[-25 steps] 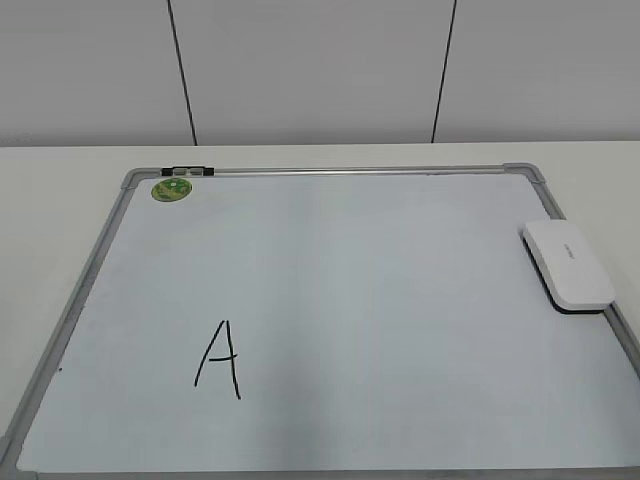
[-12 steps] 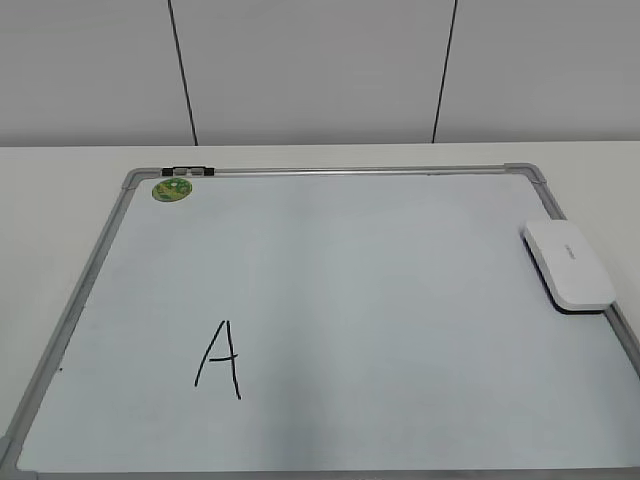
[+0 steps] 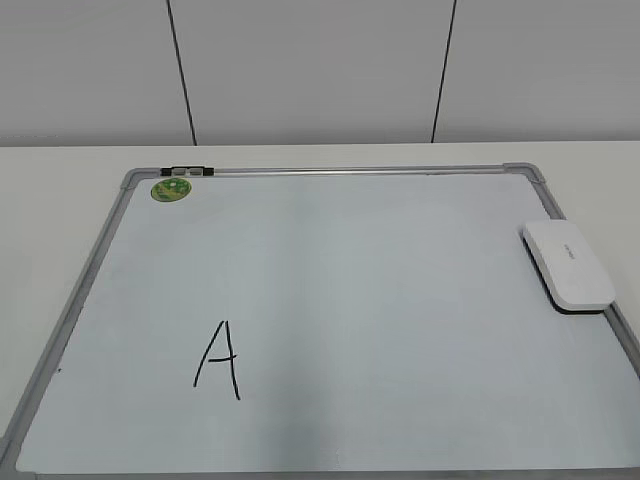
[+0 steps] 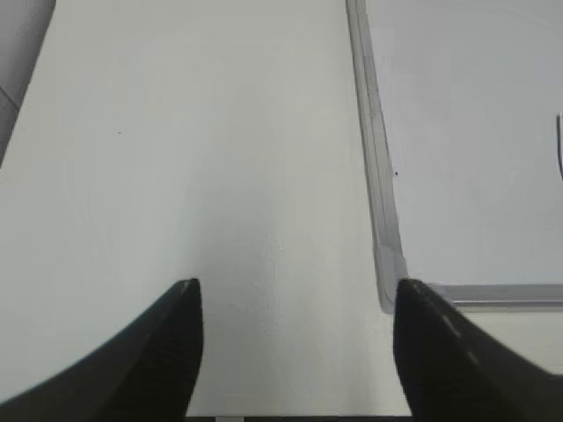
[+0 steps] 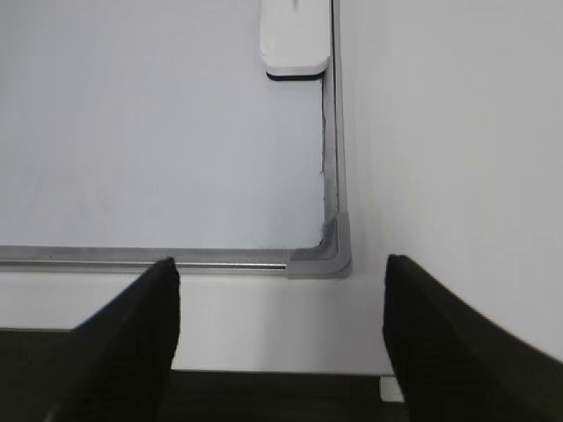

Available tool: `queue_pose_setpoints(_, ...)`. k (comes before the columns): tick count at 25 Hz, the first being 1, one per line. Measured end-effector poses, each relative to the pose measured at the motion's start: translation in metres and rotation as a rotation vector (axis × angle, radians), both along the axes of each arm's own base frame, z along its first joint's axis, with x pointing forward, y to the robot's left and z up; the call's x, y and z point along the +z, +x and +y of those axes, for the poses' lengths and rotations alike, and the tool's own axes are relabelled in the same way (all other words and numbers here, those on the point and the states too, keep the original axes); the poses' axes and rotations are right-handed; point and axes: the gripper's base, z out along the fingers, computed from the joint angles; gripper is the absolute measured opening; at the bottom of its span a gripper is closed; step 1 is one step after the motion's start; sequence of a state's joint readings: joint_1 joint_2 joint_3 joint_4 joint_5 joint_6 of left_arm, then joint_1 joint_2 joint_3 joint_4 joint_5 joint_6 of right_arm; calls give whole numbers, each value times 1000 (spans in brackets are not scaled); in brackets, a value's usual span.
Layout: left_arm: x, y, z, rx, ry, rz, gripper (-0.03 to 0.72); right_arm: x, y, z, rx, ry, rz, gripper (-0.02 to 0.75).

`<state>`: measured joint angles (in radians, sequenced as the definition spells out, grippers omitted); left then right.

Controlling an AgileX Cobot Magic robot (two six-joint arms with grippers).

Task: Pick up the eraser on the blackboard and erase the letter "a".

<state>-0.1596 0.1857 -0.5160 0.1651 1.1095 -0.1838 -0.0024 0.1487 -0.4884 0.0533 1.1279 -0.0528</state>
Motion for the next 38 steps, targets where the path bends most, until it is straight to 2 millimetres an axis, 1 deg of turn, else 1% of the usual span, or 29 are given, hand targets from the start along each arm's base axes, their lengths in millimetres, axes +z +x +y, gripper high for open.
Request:
queue_pose_setpoints(6, 1, -13, 2, 55, -11, -80, 494, 0, -11, 0, -14, -1, -70, 536)
queue_pose_setpoints(10, 1, -19, 3, 61, -15, -118, 494, 0, -20, 0, -27, -2, -129, 536)
queue_pose_setpoints(16, 1, -27, 4, 61, -22, -168, 494, 0, -24, 0, -33, -3, -156, 536)
queue_pose_setpoints(22, 1, -28, 4, 61, -23, -175, 494, 0, -24, 1, -74, -6, -154, 536)
queue_pose_setpoints(38, 1, -28, 4, 62, -24, -175, 474, 0, -24, 1, -76, -7, -154, 536)
